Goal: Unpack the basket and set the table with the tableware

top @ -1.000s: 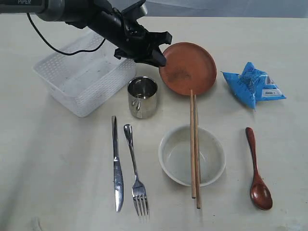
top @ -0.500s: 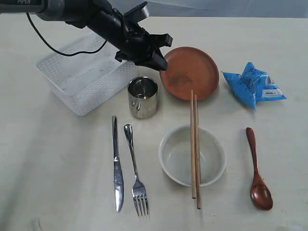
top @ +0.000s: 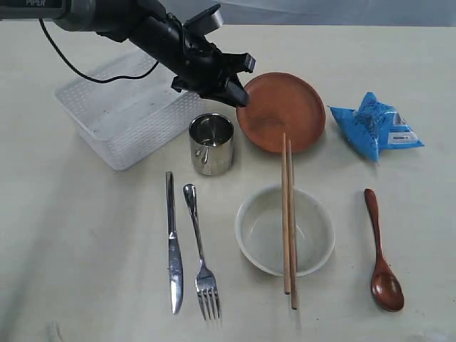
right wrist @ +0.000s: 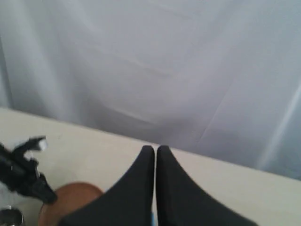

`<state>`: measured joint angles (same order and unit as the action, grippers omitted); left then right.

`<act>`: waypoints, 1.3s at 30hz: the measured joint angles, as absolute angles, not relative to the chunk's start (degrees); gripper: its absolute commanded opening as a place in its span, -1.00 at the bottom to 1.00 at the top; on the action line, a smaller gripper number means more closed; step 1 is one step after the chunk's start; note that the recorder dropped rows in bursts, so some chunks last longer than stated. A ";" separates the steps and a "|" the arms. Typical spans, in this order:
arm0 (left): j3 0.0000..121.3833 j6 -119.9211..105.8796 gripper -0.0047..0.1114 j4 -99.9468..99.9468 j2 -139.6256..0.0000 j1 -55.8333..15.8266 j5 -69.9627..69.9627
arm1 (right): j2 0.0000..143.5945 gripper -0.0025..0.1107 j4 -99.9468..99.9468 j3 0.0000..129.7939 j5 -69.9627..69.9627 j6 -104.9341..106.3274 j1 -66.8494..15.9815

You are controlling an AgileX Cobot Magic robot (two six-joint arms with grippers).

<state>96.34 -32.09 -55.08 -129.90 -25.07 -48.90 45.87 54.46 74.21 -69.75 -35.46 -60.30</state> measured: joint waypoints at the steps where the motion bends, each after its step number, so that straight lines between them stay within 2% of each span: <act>1: 96.34 -32.21 -0.92 -55.08 -129.90 -25.07 -48.90 | 46.11 -0.96 54.03 71.10 -69.75 -36.61 -60.30; 5: 96.34 -33.54 -0.92 -55.08 -129.90 -25.07 -49.01 | 46.86 -0.96 49.29 52.11 -67.46 -46.52 -60.30; 9: 96.34 -34.25 -0.92 -55.59 -129.90 -25.07 -49.49 | 50.05 -0.96 41.77 38.25 -55.90 -48.29 -60.30; 11: 96.34 -35.15 -0.92 -56.91 -129.90 -25.07 -49.63 | 52.70 -0.96 40.59 33.13 -48.98 -48.41 -60.30; 16: 96.34 -35.82 -0.92 -57.88 -129.90 -25.07 -50.26 | 58.97 -0.96 38.05 29.51 -41.29 -46.91 -57.22; 21: 96.34 -36.07 -0.92 -57.88 -129.90 -25.07 -50.26 | 64.42 -0.96 31.79 29.24 -31.91 -38.75 -46.71; 22: 96.34 -36.16 -0.92 -57.88 -129.90 -25.07 -50.35 | 65.25 -0.96 30.89 29.24 -28.01 -37.05 -39.81; 26: 96.34 -36.30 -0.92 -57.88 -129.90 -25.07 -50.35 | 65.26 -0.96 26.51 29.48 -19.61 -34.74 -23.35; 30: 96.34 -36.41 -0.92 -59.04 -129.90 -25.07 -50.87 | 67.74 -0.96 9.21 36.89 -20.64 -17.10 -18.15; 33: 96.34 -36.41 -0.92 -59.26 -129.90 -25.07 -50.87 | 76.90 -0.96 -3.76 49.87 -32.79 -0.82 -14.35; 35: 96.34 -36.41 -0.92 -59.26 -129.90 -25.07 -50.87 | 82.30 -0.96 -5.99 57.93 -38.90 3.25 -12.19; 39: 96.34 -36.41 -0.92 -59.26 -129.90 -25.07 -50.87 | 85.59 -0.96 -6.33 66.05 -40.18 4.41 -9.60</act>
<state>96.34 -36.41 -59.26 -129.90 -25.07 -50.87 85.59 -6.33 66.05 -40.18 4.41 -9.60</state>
